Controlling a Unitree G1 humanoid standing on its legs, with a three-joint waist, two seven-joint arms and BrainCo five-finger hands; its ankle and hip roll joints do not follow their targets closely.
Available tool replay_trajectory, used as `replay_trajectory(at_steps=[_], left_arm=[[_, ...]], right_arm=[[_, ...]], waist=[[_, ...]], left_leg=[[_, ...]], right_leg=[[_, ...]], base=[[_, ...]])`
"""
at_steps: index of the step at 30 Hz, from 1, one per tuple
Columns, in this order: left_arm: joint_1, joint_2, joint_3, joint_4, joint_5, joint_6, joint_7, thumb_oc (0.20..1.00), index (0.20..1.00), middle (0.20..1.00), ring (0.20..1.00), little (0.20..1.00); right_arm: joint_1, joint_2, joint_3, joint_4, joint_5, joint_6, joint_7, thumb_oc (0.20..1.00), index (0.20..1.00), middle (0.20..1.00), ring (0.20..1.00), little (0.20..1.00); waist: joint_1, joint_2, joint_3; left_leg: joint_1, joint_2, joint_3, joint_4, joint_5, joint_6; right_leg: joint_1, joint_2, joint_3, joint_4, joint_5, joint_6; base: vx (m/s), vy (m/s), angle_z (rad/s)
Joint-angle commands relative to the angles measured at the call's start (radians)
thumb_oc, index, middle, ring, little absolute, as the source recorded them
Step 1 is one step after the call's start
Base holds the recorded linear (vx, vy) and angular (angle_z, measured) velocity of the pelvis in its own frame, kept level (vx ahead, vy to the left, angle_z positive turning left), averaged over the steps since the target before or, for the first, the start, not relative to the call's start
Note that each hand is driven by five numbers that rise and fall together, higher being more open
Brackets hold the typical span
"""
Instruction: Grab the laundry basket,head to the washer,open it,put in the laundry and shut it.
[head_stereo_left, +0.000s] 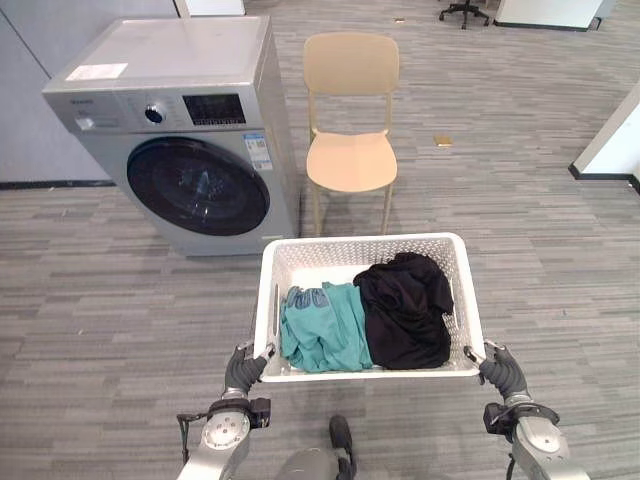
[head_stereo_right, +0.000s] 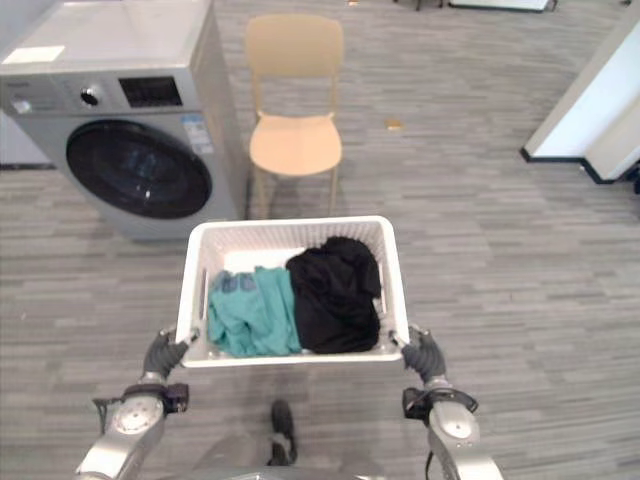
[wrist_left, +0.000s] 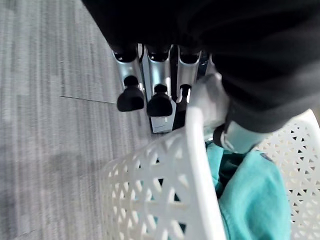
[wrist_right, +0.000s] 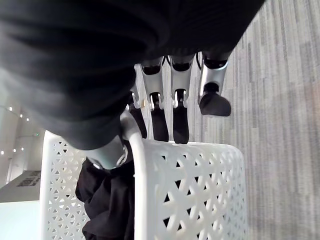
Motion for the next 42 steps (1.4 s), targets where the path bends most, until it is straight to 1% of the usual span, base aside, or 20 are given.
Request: replay_trajectory(at_steps=[1, 2, 3, 5, 6, 10, 12, 15, 16, 17, 20, 23, 25, 27, 30, 31, 32, 35, 37, 42], left_arm=[[-0.010, -0.002, 0.019, -0.113, -0.043, -0.101, -0.032, 0.200, 0.200, 0.200, 0.200, 0.200], [-0.014, 0.000, 0.022, -0.114, -0.044, -0.103, -0.028, 0.200, 0.200, 0.200, 0.200, 0.200], [-0.006, 0.004, 0.034, -0.117, -0.047, -0.105, -0.030, 0.200, 0.200, 0.200, 0.200, 0.200], [-0.002, 0.004, 0.042, -0.115, -0.049, -0.103, -0.033, 0.200, 0.200, 0.200, 0.200, 0.200], [-0.002, 0.002, 0.046, -0.109, -0.047, -0.105, -0.033, 0.200, 0.200, 0.200, 0.200, 0.200], [0.002, -0.005, 0.054, -0.095, -0.040, -0.107, -0.032, 0.200, 0.200, 0.200, 0.200, 0.200], [0.005, -0.010, 0.064, -0.091, -0.039, -0.115, -0.034, 0.200, 0.200, 0.200, 0.200, 0.200], [0.002, -0.014, 0.064, -0.080, -0.042, -0.121, -0.033, 0.200, 0.200, 0.200, 0.200, 0.200], [0.002, -0.019, 0.062, -0.077, -0.042, -0.121, -0.034, 0.200, 0.200, 0.200, 0.200, 0.200], [-0.005, -0.024, 0.059, -0.070, -0.047, -0.119, -0.028, 0.200, 0.200, 0.200, 0.200, 0.200], [-0.020, -0.039, 0.044, -0.066, -0.064, -0.115, -0.038, 0.200, 0.200, 0.200, 0.200, 0.200], [-0.022, -0.045, 0.047, -0.066, -0.070, -0.113, -0.039, 0.200, 0.200, 0.200, 0.200, 0.200], [-0.022, -0.050, 0.045, -0.059, -0.073, -0.112, -0.031, 0.200, 0.200, 0.200, 0.200, 0.200], [-0.021, -0.049, 0.046, -0.058, -0.072, -0.111, -0.031, 0.200, 0.200, 0.200, 0.200, 0.200], [-0.019, -0.048, 0.046, -0.051, -0.066, -0.109, -0.026, 0.200, 0.200, 0.200, 0.200, 0.200], [-0.009, -0.050, 0.047, -0.050, -0.062, -0.108, -0.024, 0.200, 0.200, 0.200, 0.200, 0.200], [0.002, -0.053, 0.048, -0.052, -0.054, -0.103, -0.026, 0.200, 0.200, 0.200, 0.200, 0.200], [0.014, -0.055, 0.050, -0.060, -0.052, -0.101, -0.028, 0.200, 0.200, 0.200, 0.200, 0.200], [0.019, -0.054, 0.054, -0.065, -0.053, -0.100, -0.033, 0.200, 0.200, 0.200, 0.200, 0.200], [0.013, -0.034, 0.040, -0.076, -0.048, -0.099, -0.035, 0.200, 0.200, 0.200, 0.200, 0.200]], right_arm=[[-0.087, 0.008, -0.014, -0.095, 0.064, -0.121, 0.068, 0.200, 0.200, 0.200, 0.200, 0.200], [-0.089, 0.008, -0.010, -0.092, 0.063, -0.120, 0.069, 0.200, 0.200, 0.200, 0.200, 0.200], [-0.092, 0.010, -0.009, -0.085, 0.070, -0.116, 0.072, 0.200, 0.200, 0.200, 0.200, 0.200], [-0.093, 0.010, -0.010, -0.082, 0.073, -0.115, 0.072, 0.200, 0.200, 0.200, 0.200, 0.200], [-0.094, 0.007, -0.013, -0.082, 0.079, -0.115, 0.075, 0.200, 0.200, 0.200, 0.200, 0.200], [-0.087, 0.005, -0.018, -0.087, 0.076, -0.115, 0.077, 0.200, 0.200, 0.200, 0.200, 0.200], [-0.083, 0.003, -0.018, -0.084, 0.065, -0.110, 0.086, 0.200, 0.200, 0.200, 0.200, 0.200], [-0.075, 0.004, -0.019, -0.079, 0.062, -0.108, 0.093, 0.200, 0.200, 0.200, 0.200, 0.200], [-0.076, 0.005, -0.018, -0.071, 0.067, -0.108, 0.094, 0.200, 0.200, 0.200, 0.200, 0.200], [-0.082, 0.001, -0.014, -0.063, 0.061, -0.111, 0.088, 0.200, 0.200, 0.200, 0.200, 0.200], [-0.096, -0.018, -0.026, -0.057, 0.077, -0.120, 0.073, 0.200, 0.200, 0.200, 0.200, 0.200], [-0.097, -0.027, -0.036, -0.052, 0.087, -0.113, 0.062, 0.200, 0.200, 0.200, 0.200, 0.200], [-0.099, -0.031, -0.038, -0.045, 0.089, -0.109, 0.053, 0.200, 0.200, 0.200, 0.200, 0.200], [-0.091, -0.028, -0.050, -0.051, 0.093, -0.107, 0.055, 0.200, 0.200, 0.200, 0.200, 0.200], [-0.080, -0.023, -0.057, -0.051, 0.089, -0.107, 0.047, 0.200, 0.200, 0.200, 0.200, 0.200], [-0.075, -0.020, -0.052, -0.046, 0.089, -0.107, 0.049, 0.200, 0.200, 0.200, 0.200, 0.200], [-0.068, -0.021, -0.050, -0.044, 0.085, -0.104, 0.051, 0.200, 0.200, 0.200, 0.200, 0.200], [-0.064, -0.017, -0.048, -0.045, 0.087, -0.103, 0.051, 0.200, 0.200, 0.200, 0.200, 0.200], [-0.057, -0.007, -0.050, -0.051, 0.080, -0.102, 0.057, 0.200, 0.200, 0.200, 0.200, 0.200], [-0.070, 0.008, -0.032, -0.049, 0.073, -0.104, 0.056, 0.200, 0.200, 0.200, 0.200, 0.200]], waist=[[-0.033, 0.010, -0.019], [-0.043, 0.011, -0.013], [-0.063, 0.013, -0.009], [-0.077, 0.016, -0.006], [-0.097, 0.006, -0.005], [-0.118, 0.009, 0.000], [-0.121, 0.012, -0.005], [-0.135, 0.009, -0.026], [-0.136, 0.012, -0.039], [-0.134, 0.018, -0.047], [-0.123, 0.007, -0.035], [-0.099, 0.001, -0.020], [-0.068, 0.003, -0.009], [-0.063, -0.003, -0.015], [-0.038, 0.004, -0.015], [-0.015, 0.016, -0.013], [-0.003, 0.025, -0.015], [0.011, 0.028, -0.019], [0.010, 0.034, -0.044], [0.009, 0.026, -0.058]], left_leg=[[0.019, 0.082, 0.004, 0.041, 0.002, -0.103], [0.053, 0.080, 0.001, 0.031, -0.010, -0.109], [0.110, 0.081, 0.007, 0.011, -0.045, -0.120], [0.137, 0.085, -0.006, 0.011, -0.072, -0.125], [0.177, 0.075, -0.032, 0.014, -0.093, -0.137], [0.239, 0.093, -0.071, 0.022, -0.122, -0.159], [0.272, 0.109, -0.083, 0.015, -0.126, -0.177], [0.314, 0.135, -0.123, 0.037, -0.132, -0.199], [0.317, 0.158, -0.127, 0.059, -0.110, -0.215], [0.310, 0.188, -0.133, 0.112, -0.055, -0.232], [0.192, 0.230, -0.132, 0.367, 0.061, -0.260], [0.121, 0.233, -0.099, 0.408, 0.060, -0.247], [0.038, 0.176, -0.101, 0.375, -0.002, -0.229], [0.000, 0.167, -0.046, 0.274, -0.021, -0.210], [-0.064, 0.140, -0.036, 0.168, 0.001, -0.203], [-0.093, 0.119, -0.056, 0.089, 0.067, -0.209], [-0.131, 0.128, -0.032, 0.057, 0.127, -0.220], [-0.139, 0.132, -0.011, 0.033, 0.157, -0.223], [-0.098, 0.128, 0.008, -0.006, 0.135, -0.202], [-0.053, 0.105, 0.002, 0.008, 0.083, -0.168]], right_leg=[[-0.117, 0.060, -0.037, -0.169, 0.289, 0.002], [-0.180, 0.053, -0.069, -0.222, 0.293, -0.009], [-0.229, 0.010, -0.146, -0.298, 0.287, -0.016], [-0.237, 0.003, -0.169, -0.333, 0.285, -0.016], [-0.271, 0.014, -0.156, -0.436, 0.302, -0.010], [-0.304, 0.006, -0.162, -0.527, 0.357, 0.009], [-0.310, -0.017, -0.199, -0.543, 0.372, 0.021], [-0.302, -0.012, -0.170, -0.525, 0.385, 0.017], [-0.292, -0.009, -0.173, -0.524, 0.387, 0.009], [-0.278, 0.000, -0.175, -0.513, 0.383, -0.007], [-0.201, 0.002, -0.215, -0.534, 0.351, -0.061], [-0.138, 0.016, -0.221, -0.564, 0.307, -0.081], [-0.093, 0.028, -0.206, -0.581, 0.285, -0.074], [-0.070, 0.020, -0.213, -0.594, 0.270, -0.060], [-0.030, 0.033, -0.207, -0.594, 0.234, -0.058], [0.011, 0.058, -0.187, -0.597, 0.211, -0.060], [0.048, 0.075, -0.176, -0.602, 0.193, -0.067], [0.078, 0.075, -0.166, -0.602, 0.172, -0.066], [0.099, 0.067, -0.168, -0.586, 0.142, -0.051], [0.096, 0.010, -0.148, -0.514, 0.147, -0.026]], base=[[0.25, 0.082, -0.23], [0.33, -0.005, 0.09], [0.34, -0.003, 0.10], [0.36, -0.054, -0.09], [0.37, -0.058, 0.13], [0.34, -0.100, 0.32], [0.33, -0.160, 0.15], [0.33, -0.170, 0.25], [0.30, -0.216, 0.53], [0.26, -0.223, 0.64], [0.19, -0.264, 0.22], [0.25, -0.205, 0.02], [0.24, -0.077, 0.02], [0.25, -0.038, -0.33], [0.26, -0.006, -0.07], [0.53, 0.021, -0.25], [0.43, 0.027, -0.21], [0.27, 0.076, -0.14], [0.30, 0.156, -0.25], [0.20, 0.153, -0.06]])
